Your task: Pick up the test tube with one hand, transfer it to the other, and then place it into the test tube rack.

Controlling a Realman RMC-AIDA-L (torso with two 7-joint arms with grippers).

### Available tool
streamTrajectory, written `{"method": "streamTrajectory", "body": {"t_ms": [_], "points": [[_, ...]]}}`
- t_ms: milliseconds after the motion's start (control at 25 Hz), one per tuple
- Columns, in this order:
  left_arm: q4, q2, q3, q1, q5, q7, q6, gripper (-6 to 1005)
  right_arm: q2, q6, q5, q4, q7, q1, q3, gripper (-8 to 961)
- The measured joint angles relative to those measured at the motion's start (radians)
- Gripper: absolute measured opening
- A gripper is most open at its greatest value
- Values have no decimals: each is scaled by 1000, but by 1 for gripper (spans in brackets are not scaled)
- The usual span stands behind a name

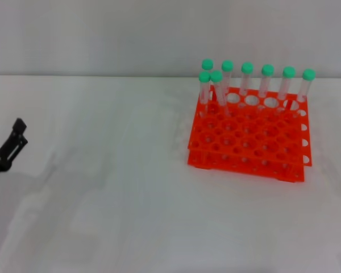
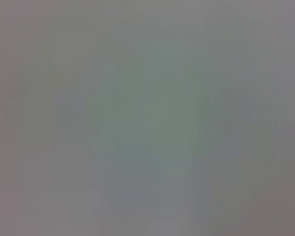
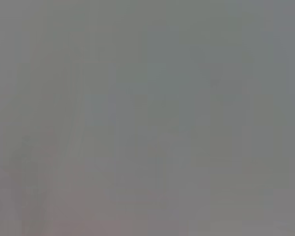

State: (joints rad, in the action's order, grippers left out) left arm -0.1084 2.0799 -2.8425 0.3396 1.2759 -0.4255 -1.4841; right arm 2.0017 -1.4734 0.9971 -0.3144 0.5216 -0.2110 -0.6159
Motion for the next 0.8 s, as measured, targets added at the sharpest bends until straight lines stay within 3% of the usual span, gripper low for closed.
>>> {"method": "streamTrajectory", "body": {"t_ms": [440,800], "points": [[-20,-7,34,77,81,23,18,895,5,-89,-158,166,-90,-28,4,673],[-3,-1,35,76,87,8,12,895,4,-106,-161,204,-110,-17,11,673]]}}
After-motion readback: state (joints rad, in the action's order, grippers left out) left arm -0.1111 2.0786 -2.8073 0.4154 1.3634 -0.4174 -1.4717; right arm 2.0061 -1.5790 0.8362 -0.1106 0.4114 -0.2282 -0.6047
